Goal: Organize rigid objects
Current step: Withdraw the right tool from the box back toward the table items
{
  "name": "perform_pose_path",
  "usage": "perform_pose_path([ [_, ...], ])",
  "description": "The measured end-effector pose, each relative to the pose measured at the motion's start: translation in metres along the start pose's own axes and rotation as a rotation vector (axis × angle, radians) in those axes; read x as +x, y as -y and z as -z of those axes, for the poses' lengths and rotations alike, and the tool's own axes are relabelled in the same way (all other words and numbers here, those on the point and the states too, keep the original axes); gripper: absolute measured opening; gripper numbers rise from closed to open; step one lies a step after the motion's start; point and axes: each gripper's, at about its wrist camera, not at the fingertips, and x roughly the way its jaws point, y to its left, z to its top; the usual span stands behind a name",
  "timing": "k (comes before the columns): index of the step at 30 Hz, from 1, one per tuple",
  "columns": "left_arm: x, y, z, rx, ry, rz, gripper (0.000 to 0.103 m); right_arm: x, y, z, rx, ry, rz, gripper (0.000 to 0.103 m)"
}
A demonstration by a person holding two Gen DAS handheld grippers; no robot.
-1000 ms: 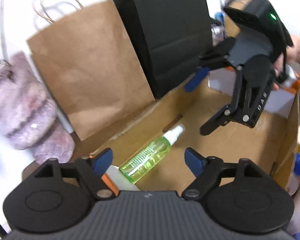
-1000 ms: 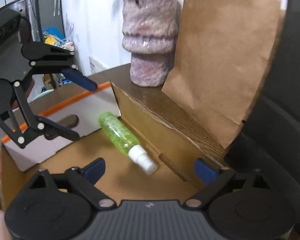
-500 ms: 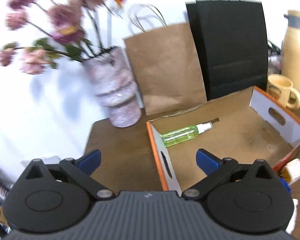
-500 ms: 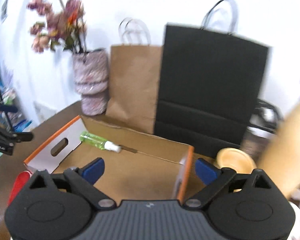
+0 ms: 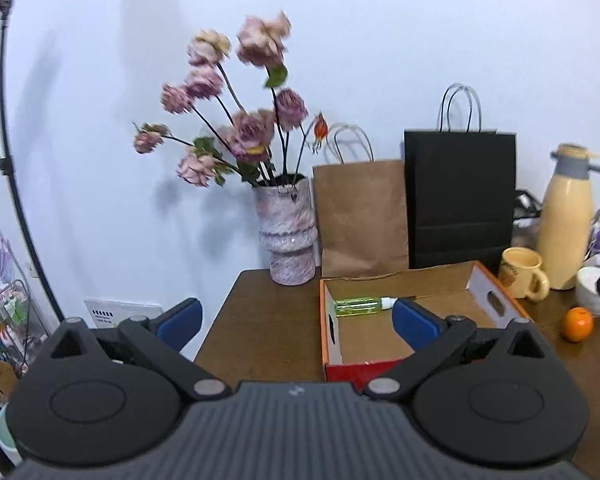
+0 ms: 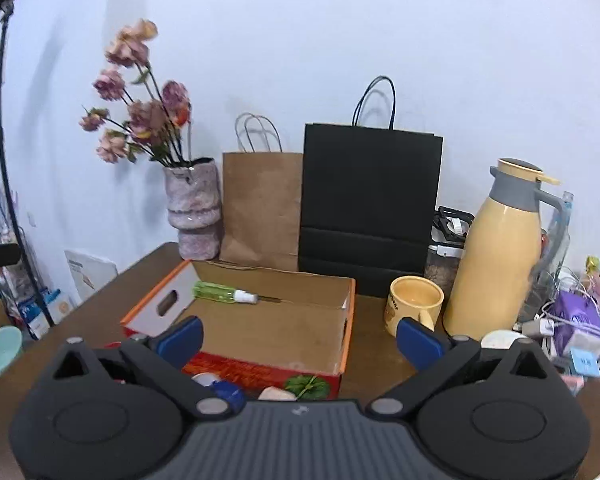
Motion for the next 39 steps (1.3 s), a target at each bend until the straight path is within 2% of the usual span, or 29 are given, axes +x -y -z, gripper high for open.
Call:
perform_pose_path([
  [3, -0.035, -0.001, 0.02, -0.002, 0.036, 0.011, 0.103, -0.031, -0.011, 0.016, -0.01, 0.045, 0.005, 0.103],
  [10, -0.102, 0.002, 0.098, 0.045, 0.108, -0.03, 0.103, -0.1, -0.028, 0.064, -0.045, 0.157, 0.012, 0.103],
  [14, -0.146, 0.002, 0.147, 0.039, 0.203, 0.0, 0.103, -0.139, -0.035, 0.1, -0.028, 0.205, -0.012, 0.103],
  [15, -0.153, 0.002, 0.159, 0.04, 0.215, -0.013, 0.103, -0.145, -0.036, 0.11, -0.024, 0.217, -0.022, 0.103],
  [17, -0.166, 0.005, 0.182, 0.052, 0.196, -0.047, 0.103, -0.159, -0.04, 0.131, -0.003, 0.22, -0.038, 0.103],
  [19, -0.183, 0.005, 0.201, 0.039, 0.203, -0.052, 0.103, -0.172, -0.044, 0.153, 0.028, 0.214, -0.053, 0.103],
  [25, -0.239, 0.012, 0.246, 0.025, 0.251, -0.088, 0.103, -0.213, -0.078, 0.218, 0.036, 0.229, -0.037, 0.103],
  [28, -0.257, 0.021, 0.263, -0.005, 0.233, -0.042, 0.103, -0.229, -0.098, 0.25, 0.057, 0.222, -0.031, 0.103],
  [31, -0.263, 0.027, 0.27, -0.015, 0.224, -0.028, 0.103, -0.239, -0.112, 0.274, 0.06, 0.209, -0.037, 0.103],
  [33, -0.261, 0.027, 0.27, -0.022, 0.209, -0.01, 0.103, -0.241, -0.115, 0.281, 0.046, 0.201, -0.047, 0.103],
  [39, -0.253, 0.023, 0.27, -0.042, 0.173, -0.028, 0.103, -0.236, -0.109, 0.283, 0.087, 0.178, -0.039, 0.103],
])
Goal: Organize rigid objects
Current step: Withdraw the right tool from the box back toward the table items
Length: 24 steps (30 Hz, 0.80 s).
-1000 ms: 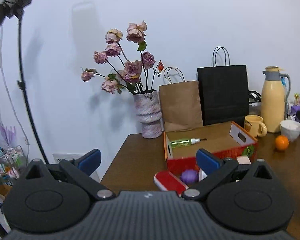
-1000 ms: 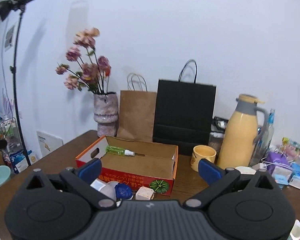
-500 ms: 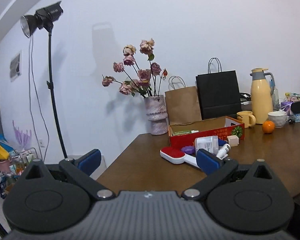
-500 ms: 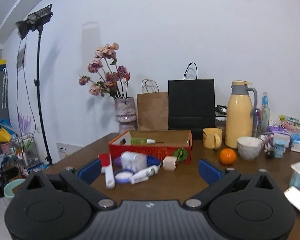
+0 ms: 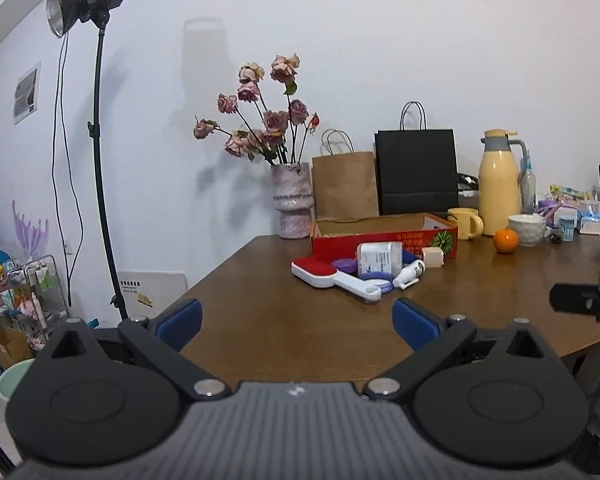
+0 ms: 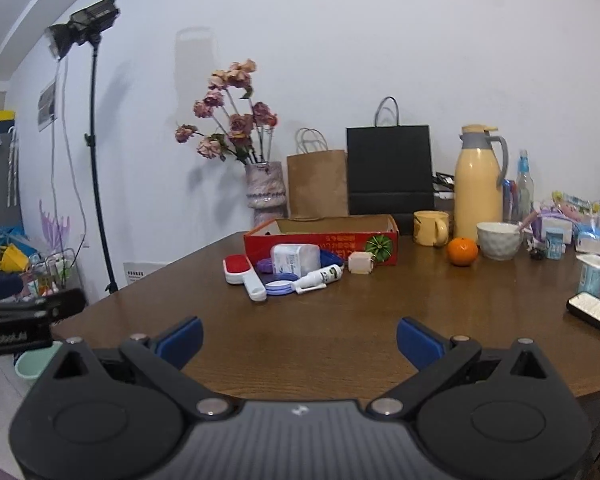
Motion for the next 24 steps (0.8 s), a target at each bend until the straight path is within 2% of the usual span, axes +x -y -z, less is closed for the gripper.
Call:
perform_pose_path([
  [12, 0.015, 0.0, 0.001, 0.014, 0.004, -0.009, 0.103, 0.013, 0.013, 0.005, 0.049, -0.013, 0.026, 0.103],
  [18, 0.045, 0.005, -0.002, 0.064, 0.026, 0.023, 0.103, 0.05, 0.027, 0.001, 0.05, -0.031, 0.06, 0.103],
  [24, 0.095, 0.009, -0.009, 0.04, -0.034, 0.037, 0.103, 0.096, 0.041, -0.017, 0.053, -0.034, 0.082, 0.103],
])
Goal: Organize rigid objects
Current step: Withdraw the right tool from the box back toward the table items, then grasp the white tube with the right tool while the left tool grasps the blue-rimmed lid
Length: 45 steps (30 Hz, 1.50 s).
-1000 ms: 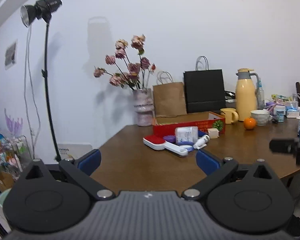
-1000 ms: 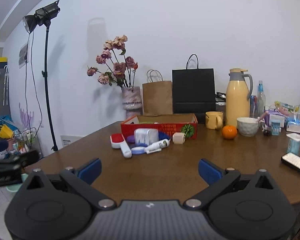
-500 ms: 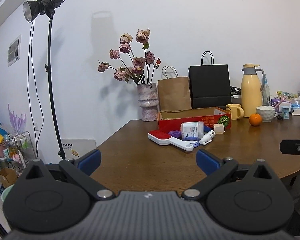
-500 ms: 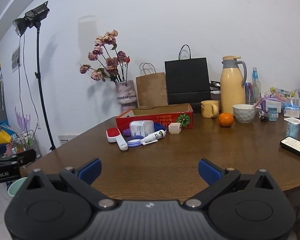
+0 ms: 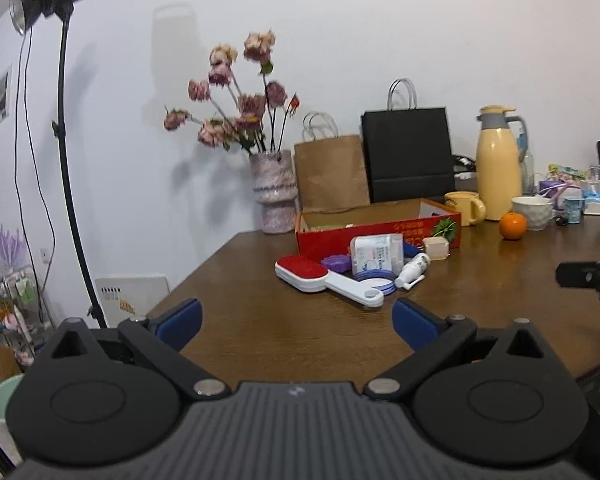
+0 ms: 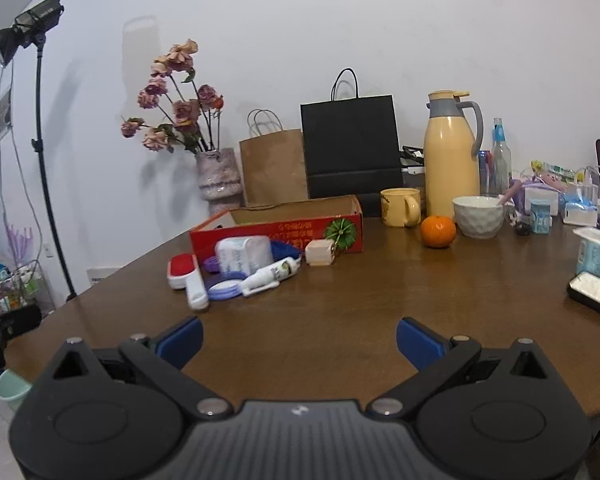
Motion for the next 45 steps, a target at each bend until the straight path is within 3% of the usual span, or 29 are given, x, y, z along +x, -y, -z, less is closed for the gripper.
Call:
perform_pose_path([
  [4, 0.034, -0.002, -0.008, -0.044, -0.038, -0.005, 0.103, 0.03, -0.001, -0.011, -0.013, -0.005, -0.005, 0.103],
  [9, 0.069, -0.006, -0.021, -0.064, -0.041, -0.004, 0.103, 0.069, -0.011, -0.024, -0.056, -0.042, -0.101, 0.103],
  [14, 0.106, -0.015, -0.029, -0.105, -0.088, -0.005, 0.103, 0.104, -0.031, -0.036, -0.114, -0.054, -0.128, 0.103],
  [20, 0.143, -0.028, -0.024, -0.138, -0.16, -0.025, 0.103, 0.153, -0.057, -0.039, -0.16, -0.138, -0.208, 0.077],
  [27, 0.172, -0.031, -0.021, -0.13, -0.197, -0.011, 0.103, 0.195, -0.063, -0.038, -0.17, -0.186, -0.186, 0.058],
  [37, 0.219, 0.0, -0.028, -0.13, -0.221, 0.098, 0.103, 0.243, -0.041, -0.047, -0.06, -0.218, -0.072, 0.058],
  [42, 0.233, 0.007, -0.031, -0.118, -0.232, 0.117, 0.103, 0.275, -0.044, -0.046, 0.016, -0.284, -0.073, 0.058],
  [45, 0.238, 0.012, -0.033, -0.096, -0.233, 0.126, 0.103, 0.283, -0.049, -0.044, -0.004, -0.284, -0.065, 0.048],
])
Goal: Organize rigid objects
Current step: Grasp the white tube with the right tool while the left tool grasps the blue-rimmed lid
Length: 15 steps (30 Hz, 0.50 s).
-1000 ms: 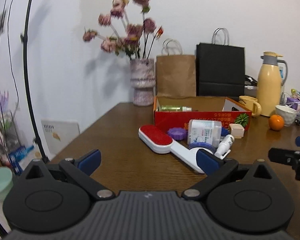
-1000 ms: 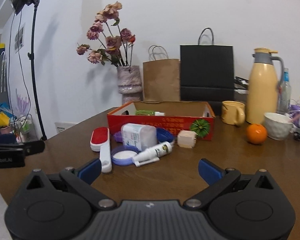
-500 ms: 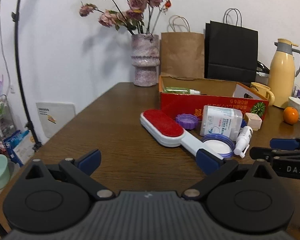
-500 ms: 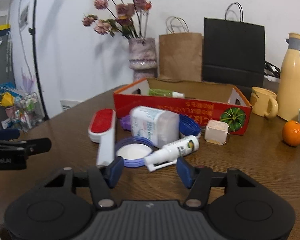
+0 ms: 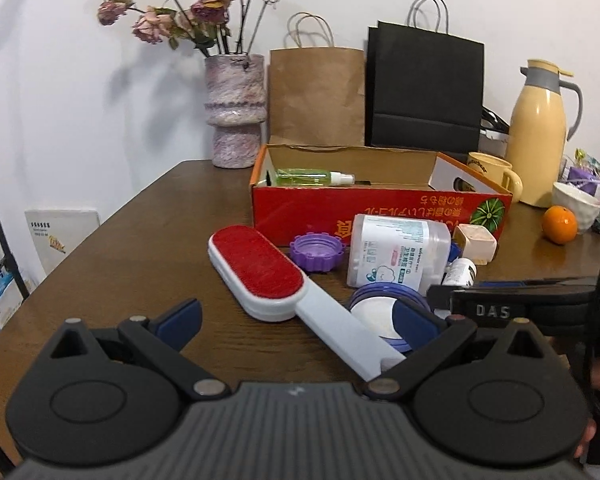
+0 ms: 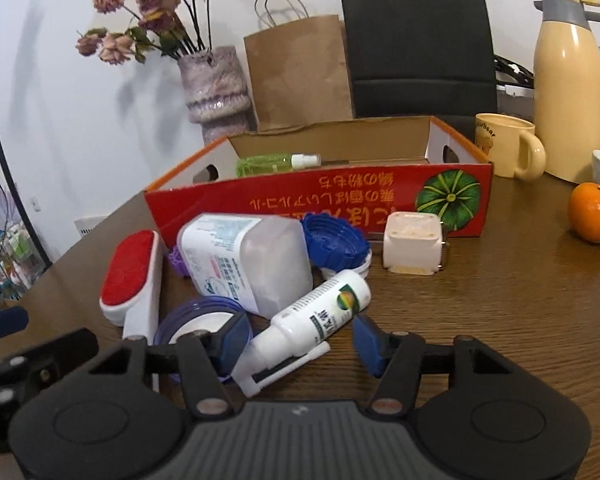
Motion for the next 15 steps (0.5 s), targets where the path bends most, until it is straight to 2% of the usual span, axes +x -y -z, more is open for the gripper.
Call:
perform_pose_path([
  [6, 0.009, 0.012, -0.006, 0.015, -0.006, 0.045, 0.103, -0.008, 0.019, 0.001, -0.042, -0.009, 0.093, 0.018],
  [12, 0.025, 0.039, -0.014, 0.064, -0.022, 0.137, 0.103, -0.021, 0.052, 0.005, -0.049, -0.017, 0.097, 0.018],
  [15, 0.04, 0.058, -0.016, 0.125, -0.042, 0.175, 0.103, -0.031, 0.056, 0.011, -0.099, -0.022, 0.061, 0.018],
])
